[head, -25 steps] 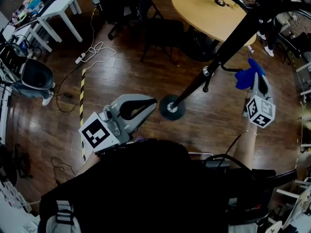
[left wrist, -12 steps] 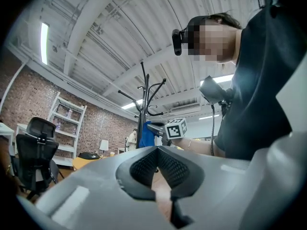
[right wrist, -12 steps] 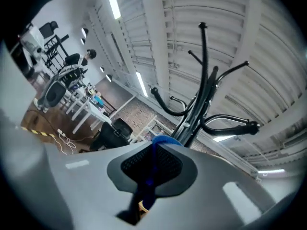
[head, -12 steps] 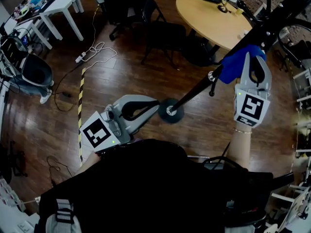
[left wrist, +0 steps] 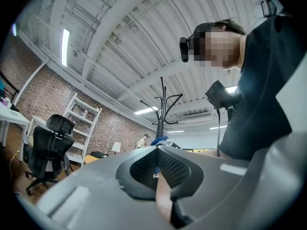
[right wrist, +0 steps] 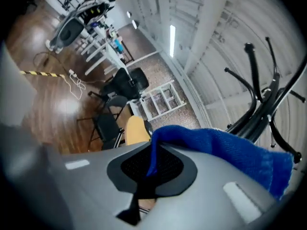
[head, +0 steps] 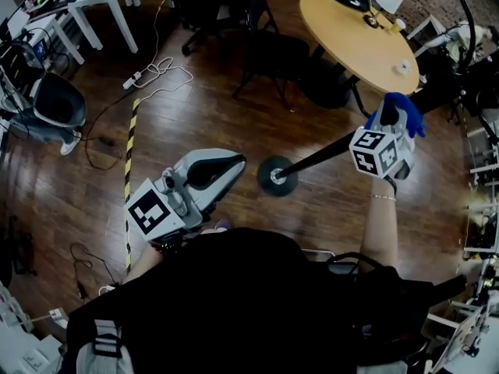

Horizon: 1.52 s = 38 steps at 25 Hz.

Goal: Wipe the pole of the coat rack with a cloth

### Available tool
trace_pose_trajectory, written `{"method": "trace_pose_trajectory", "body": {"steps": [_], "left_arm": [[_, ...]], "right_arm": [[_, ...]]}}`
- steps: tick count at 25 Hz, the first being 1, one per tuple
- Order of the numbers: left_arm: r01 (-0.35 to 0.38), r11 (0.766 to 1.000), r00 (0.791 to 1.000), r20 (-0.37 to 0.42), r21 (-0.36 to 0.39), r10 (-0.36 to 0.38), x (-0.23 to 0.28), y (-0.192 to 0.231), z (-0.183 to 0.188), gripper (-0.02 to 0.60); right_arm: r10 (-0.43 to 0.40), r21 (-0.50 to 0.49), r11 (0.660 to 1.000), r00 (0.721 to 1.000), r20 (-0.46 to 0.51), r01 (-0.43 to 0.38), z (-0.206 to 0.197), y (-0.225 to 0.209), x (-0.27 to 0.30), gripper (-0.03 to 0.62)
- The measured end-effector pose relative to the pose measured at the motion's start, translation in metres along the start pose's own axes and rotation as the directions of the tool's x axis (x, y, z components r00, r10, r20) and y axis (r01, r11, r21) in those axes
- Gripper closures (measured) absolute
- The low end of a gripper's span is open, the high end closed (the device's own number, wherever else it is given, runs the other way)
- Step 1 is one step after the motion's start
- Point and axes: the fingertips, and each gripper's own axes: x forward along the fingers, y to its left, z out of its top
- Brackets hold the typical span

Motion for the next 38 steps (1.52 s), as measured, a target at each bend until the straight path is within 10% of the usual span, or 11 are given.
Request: {"method": "trace_pose_trajectory", "body": {"steps": [5, 9, 14, 21, 26, 29, 33, 38], "left_arm": [[0.024, 0.998, 1.000, 0.004, -0.049, -0.024, -0.011, 0.015, -0.002, 0.588], [0.042, 0.997, 0.999, 0.005, -0.059, -0.042, -0.015, 0.022, 0.004, 0.588], [0.019, 0.999, 1.000, 0.000, -0.042, -0.019, -0.039, 0.024, 0.013, 0.588], [-0.057, 0.997, 0.998, 0.004, -0.058, 0.057, -0.069, 0.036, 0.013, 0.588], [0.000, 0.998, 0.999, -0.034, -0.059, -0.002, -0.046, 0.030, 0.008, 0.588], [0.069, 0.996, 0.995, -0.071, -0.064, -0.074, -0.023, 0.018, 0.000, 0.588], [0.177, 0.982, 0.975, -0.126, -0.071, -0.184, 0.005, -0.008, -0.015, 0.588], [0.239, 0.965, 0.948, -0.189, -0.111, -0.257, 0.045, -0.031, -0.044, 0.588]], "right_arm": [[0.119, -0.051, 0.990, 0.970, -0.212, -0.132, -0.019, 0.046, 0.026, 0.576], [0.265, -0.029, 0.955, 0.893, -0.365, -0.295, -0.027, 0.086, 0.051, 0.576], [0.370, 0.041, 0.921, 0.836, -0.406, -0.388, -0.015, 0.110, 0.059, 0.576], [0.441, 0.076, 0.897, 0.884, -0.155, -0.435, 0.060, 0.136, 0.071, 0.576], [0.352, 0.283, 0.878, 0.922, 0.163, -0.386, 0.128, 0.095, 0.026, 0.576], [0.315, 0.374, 0.800, 0.859, 0.404, -0.469, 0.148, 0.060, -0.039, 0.576], [0.376, 0.384, 0.617, 0.686, 0.623, -0.687, 0.120, 0.073, -0.136, 0.576], [0.364, 0.608, 0.553, 0.822, 0.438, -0.569, -0.025, 0.139, -0.176, 0.576]]}}
